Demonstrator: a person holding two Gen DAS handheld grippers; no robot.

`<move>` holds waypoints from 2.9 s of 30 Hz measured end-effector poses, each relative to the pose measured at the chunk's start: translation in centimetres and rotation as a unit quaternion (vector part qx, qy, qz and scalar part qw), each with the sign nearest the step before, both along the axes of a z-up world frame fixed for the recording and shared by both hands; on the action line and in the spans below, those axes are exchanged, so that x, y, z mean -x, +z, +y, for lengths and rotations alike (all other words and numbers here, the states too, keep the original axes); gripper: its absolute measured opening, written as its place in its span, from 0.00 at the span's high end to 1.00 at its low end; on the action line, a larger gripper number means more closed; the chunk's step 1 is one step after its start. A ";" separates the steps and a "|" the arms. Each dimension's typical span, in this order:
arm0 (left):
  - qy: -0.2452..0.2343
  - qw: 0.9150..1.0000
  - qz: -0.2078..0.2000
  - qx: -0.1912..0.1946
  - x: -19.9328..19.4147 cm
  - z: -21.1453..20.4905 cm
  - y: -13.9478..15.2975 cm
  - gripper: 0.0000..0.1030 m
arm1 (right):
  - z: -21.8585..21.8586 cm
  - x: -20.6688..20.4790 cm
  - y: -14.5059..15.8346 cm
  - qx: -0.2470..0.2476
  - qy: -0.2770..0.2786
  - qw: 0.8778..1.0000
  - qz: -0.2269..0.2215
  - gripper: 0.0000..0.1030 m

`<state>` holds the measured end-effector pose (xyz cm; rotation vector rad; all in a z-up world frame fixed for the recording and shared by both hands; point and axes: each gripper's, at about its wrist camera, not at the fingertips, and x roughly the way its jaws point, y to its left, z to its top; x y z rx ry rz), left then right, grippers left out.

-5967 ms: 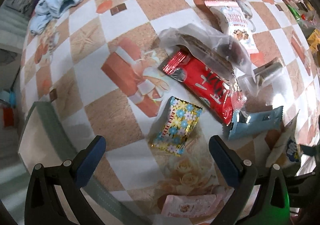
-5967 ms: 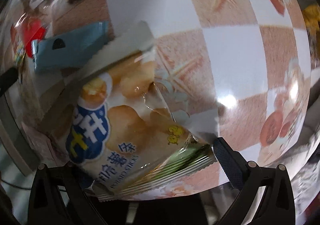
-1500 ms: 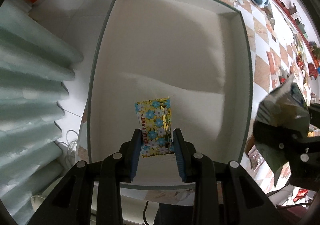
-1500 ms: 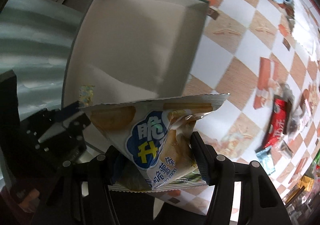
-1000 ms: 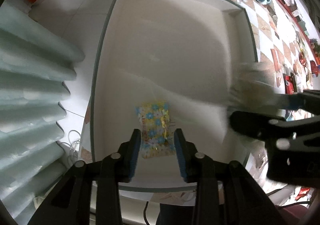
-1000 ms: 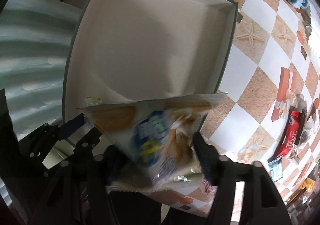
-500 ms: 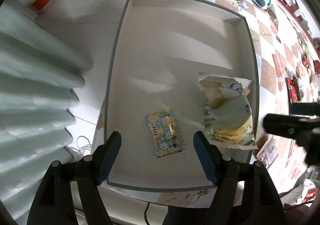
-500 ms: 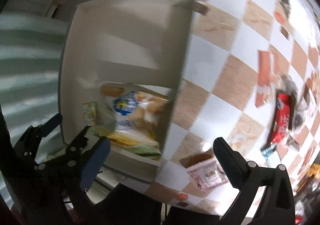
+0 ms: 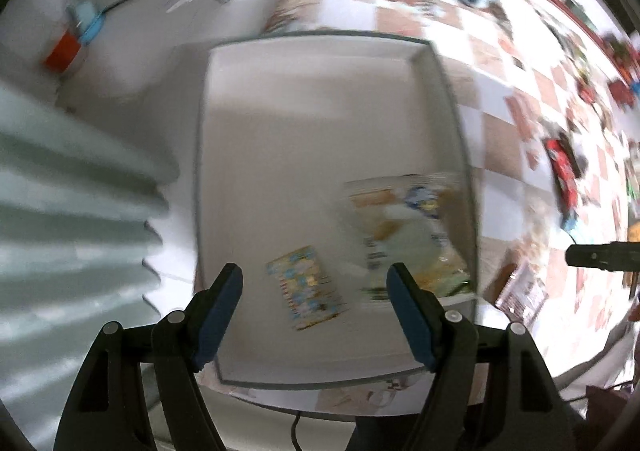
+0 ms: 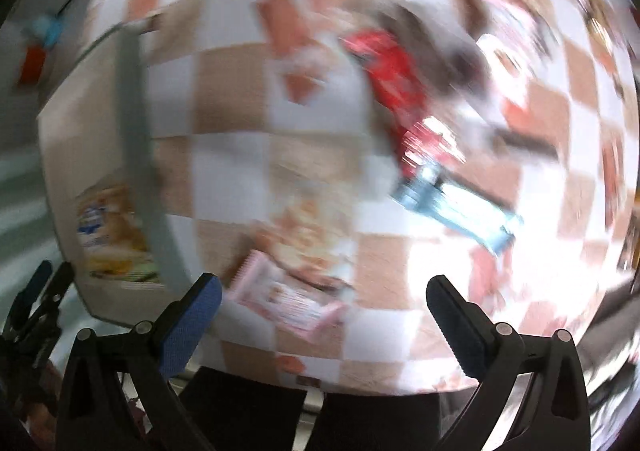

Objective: Organize snacks
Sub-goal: 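Grasp the pink Crispy Cranberry packet with the right gripper, then grasp the red chocolate bar with the left gripper while the right gripper holds the pink packet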

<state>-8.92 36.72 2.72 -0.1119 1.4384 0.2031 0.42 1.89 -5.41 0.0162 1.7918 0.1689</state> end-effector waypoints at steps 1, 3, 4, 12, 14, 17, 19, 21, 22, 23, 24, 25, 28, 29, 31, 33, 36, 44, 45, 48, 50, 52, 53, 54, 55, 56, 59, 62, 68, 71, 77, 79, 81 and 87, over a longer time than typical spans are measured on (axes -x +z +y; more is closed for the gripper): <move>-0.017 1.000 -0.001 0.002 -0.3 -0.8 0.1 0.24 | -1.0 0.2 -0.3 0.001 -0.010 1.000 0.004 0.00; -0.039 0.999 0.001 0.007 -0.7 -1.3 -0.3 0.24 | -3.0 0.8 -1.0 0.009 -0.027 0.999 0.014 0.00; -0.052 0.999 0.004 0.009 -0.9 -2.1 -0.4 0.24 | -3.6 1.0 -1.2 0.014 -0.029 0.999 0.015 0.00; -0.091 0.996 0.019 0.008 -1.5 -5.1 -1.0 0.24 | -0.8 4.6 -1.1 0.035 0.120 0.992 -0.024 0.00; -0.092 0.996 0.023 0.004 -1.4 -5.2 -1.1 0.24 | 1.6 5.6 -1.3 0.044 0.179 0.982 -0.034 0.00; -0.083 0.996 0.027 0.003 -1.1 -4.8 -0.8 0.24 | 4.3 7.6 -2.6 0.058 0.269 0.961 -0.043 0.00; -0.077 0.997 0.031 0.001 -0.8 -4.5 -0.8 0.24 | 5.7 8.9 -3.4 0.061 0.308 0.948 -0.048 0.00; -0.074 0.997 0.034 -0.002 -0.7 -4.3 -0.8 0.24 | 6.7 9.8 -4.2 0.059 0.324 0.943 -0.051 0.00; -0.073 0.997 0.037 -0.004 -0.6 -4.3 -0.8 0.24 | 7.1 9.9 -4.5 0.055 0.328 0.941 -0.052 0.00; -0.073 0.996 0.040 -0.007 -0.4 -4.2 -0.8 0.24 | 7.3 10.0 -4.7 0.052 0.331 0.941 -0.053 0.00; -0.074 0.996 0.042 -0.009 -0.2 -4.2 -0.8 0.24 | 7.9 10.3 -5.1 0.051 0.332 0.940 -0.054 0.00; -0.075 0.996 0.044 -0.011 -0.1 -4.2 -0.8 0.24 | 8.2 10.3 -5.4 0.048 0.332 0.941 -0.054 0.00; -0.083 0.995 0.047 -0.013 0.0 -4.7 -0.6 0.24 | 8.4 10.3 -6.3 0.044 0.322 0.944 -0.050 0.12; -0.086 0.995 0.048 -0.014 -0.1 -4.9 -0.6 0.24 | 8.1 10.2 -6.4 0.048 0.320 0.945 -0.050 0.15; -0.093 0.994 0.048 -0.011 -0.5 -5.6 -0.6 0.24 | 8.2 9.8 -6.4 0.047 0.314 0.946 -0.062 0.24; -0.098 0.994 0.049 -0.006 -1.1 -6.3 -0.6 0.24 | 7.5 9.4 -6.0 0.043 0.305 0.949 -0.073 0.44; -0.110 0.993 0.048 0.010 -2.6 -8.2 -0.6 0.24 | 5.7 8.6 -5.9 0.049 0.281 0.955 -0.076 0.53; -0.129 0.988 0.055 0.058 -7.3 -14.7 -1.6 0.24 | -4.4 8.6 -7.4 0.068 0.154 0.984 -0.060 0.53; -0.126 0.988 0.057 0.062 -7.9 -15.6 -2.0 0.24 | -5.9 8.5 -7.5 0.071 0.133 0.987 -0.057 0.53; -0.111 0.989 0.067 0.070 -10.1 -18.1 -3.8 0.24 | -10.7 8.6 -8.2 0.084 0.068 0.993 -0.047 0.53; -0.096 0.990 0.079 0.071 -11.7 -19.4 -5.5 0.24 | -13.2 8.8 -8.6 0.085 0.032 0.995 -0.038 0.53; -0.080 0.991 0.084 0.067 -12.9 -20.1 -6.8 0.24 | -15.0 9.1 -9.0 0.084 0.004 0.996 -0.030 0.53; -0.072 0.991 0.087 0.067 -13.4 -20.4 -7.4 0.24 | -15.7 9.3 -9.1 0.085 -0.004 0.996 -0.028 0.53; -0.061 0.992 0.090 0.071 -14.0 -20.6 -8.0 0.24 | -16.3 9.5 -9.3 0.085 -0.008 0.996 -0.027 0.53; -0.055 0.992 0.093 0.072 -14.4 -20.8 -8.3 0.24 | -16.7 9.7 -9.5 0.084 -0.011 0.996 -0.026 0.53; -0.047 0.992 0.092 0.076 -14.9 -21.0 -8.6 0.24 | -16.8 10.1 -9.8 0.083 -0.012 0.996 -0.025 0.53; -0.042 0.992 0.087 0.080 -15.7 -22.0 -8.8 0.24 | -17.0 10.6 -10.4 0.070 -0.017 0.997 -0.023 0.53; -0.054 0.992 0.078 0.078 -16.5 -23.5 -8.8 0.24 | -19.1 11.7 -10.6 0.057 -0.023 0.998 -0.023 0.53; -0.061 0.994 0.062 0.070 -16.6 -25.2 -7.9 0.24 | -20.3 12.6 -11.0 0.052 -0.016 0.998 -0.025 0.53; -0.079 0.994 0.051 0.048 -16.2 -25.2 -7.3 0.24 | -20.6 13.8 -11.2 0.052 -0.017 0.998 -0.026 0.53; -0.047 0.995 0.045 0.080 -17.4 -24.3 -7.0 0.24 | -19.2 11.2 -8.2 0.053 -0.016 0.998 -0.029 0.53; -0.018 0.994 0.059 0.093 -17.8 -23.9 -7.7 0.24 | -19.0 11.4 -8.2 0.053 -0.017 0.998 -0.031 0.53; -0.004 0.993 0.061 0.099 -18.0 -23.7 -8.1 0.24 | -19.0 11.2 -8.3 0.053 -0.014 0.998 -0.030 0.52; -0.004 0.994 0.062 0.089 -18.6 -24.2 -8.4 0.16 | -19.1 11.5 -8.8 0.054 -0.020 0.998 -0.030 0.52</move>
